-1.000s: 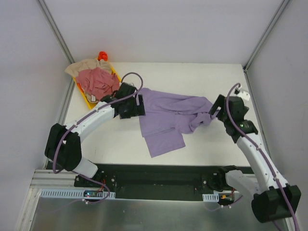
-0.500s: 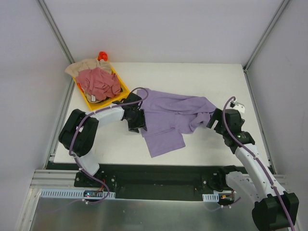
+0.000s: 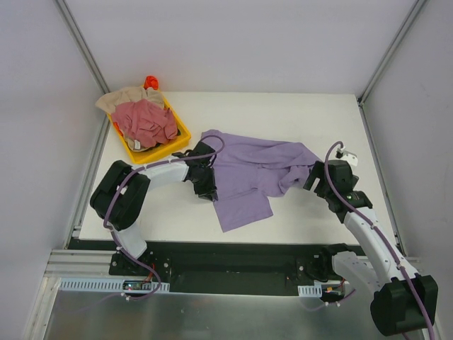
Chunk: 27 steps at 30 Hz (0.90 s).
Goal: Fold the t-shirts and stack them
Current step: Flatten out the tshirt
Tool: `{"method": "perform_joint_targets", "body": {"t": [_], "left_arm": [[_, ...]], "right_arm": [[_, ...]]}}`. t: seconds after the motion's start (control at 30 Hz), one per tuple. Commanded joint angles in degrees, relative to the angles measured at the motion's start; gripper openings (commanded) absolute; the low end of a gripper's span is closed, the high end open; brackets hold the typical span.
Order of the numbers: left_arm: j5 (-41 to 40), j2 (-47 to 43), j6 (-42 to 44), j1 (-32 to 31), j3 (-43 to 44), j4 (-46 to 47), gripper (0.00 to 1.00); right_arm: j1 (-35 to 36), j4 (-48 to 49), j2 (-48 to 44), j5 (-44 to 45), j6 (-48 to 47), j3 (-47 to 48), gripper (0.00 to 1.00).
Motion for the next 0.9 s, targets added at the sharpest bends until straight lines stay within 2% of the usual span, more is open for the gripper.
{"method": "perform_joint_targets", "body": {"t": [0.0,0.33,0.5,0.57,0.77,0.87], "left_arm": [[-1.8,-1.9,-0.9,-0.5,-0.2,-3.1,0.18],[-3.8,-4.7,-0.2,-0.7,1.9,-6.1,0.2],[-4.2,-4.3,0.3,-1.6,3.3,-6.3,0.1],[-4.0,-3.8,0.4,-1.6,3.9,-6.6,0.01],[-4.4,-5.5,0.5,-2.0,4.5,-7.3,0.0],[-7.4,-9.2,-0.1,-2.0,3.8,-7.5,0.0]], "right_arm": [[-0.2,-0.4,-0.9,2.2,-0.7,1.5,0.96],[-0.3,-0.6,-0.6,2.9,-0.8,1.2,0.96],[-0.3,-0.9,-0.4,3.4,-1.0,1.0,0.96],[-0.3,-1.0,-0.4,3.7,-1.1,1.0,0.96],[-0.3,-1.1,0.0,3.7,-1.8,1.0,0.96],[-0.3,-1.0,0.2,4.5,-1.7,1.0,0.96]]}}
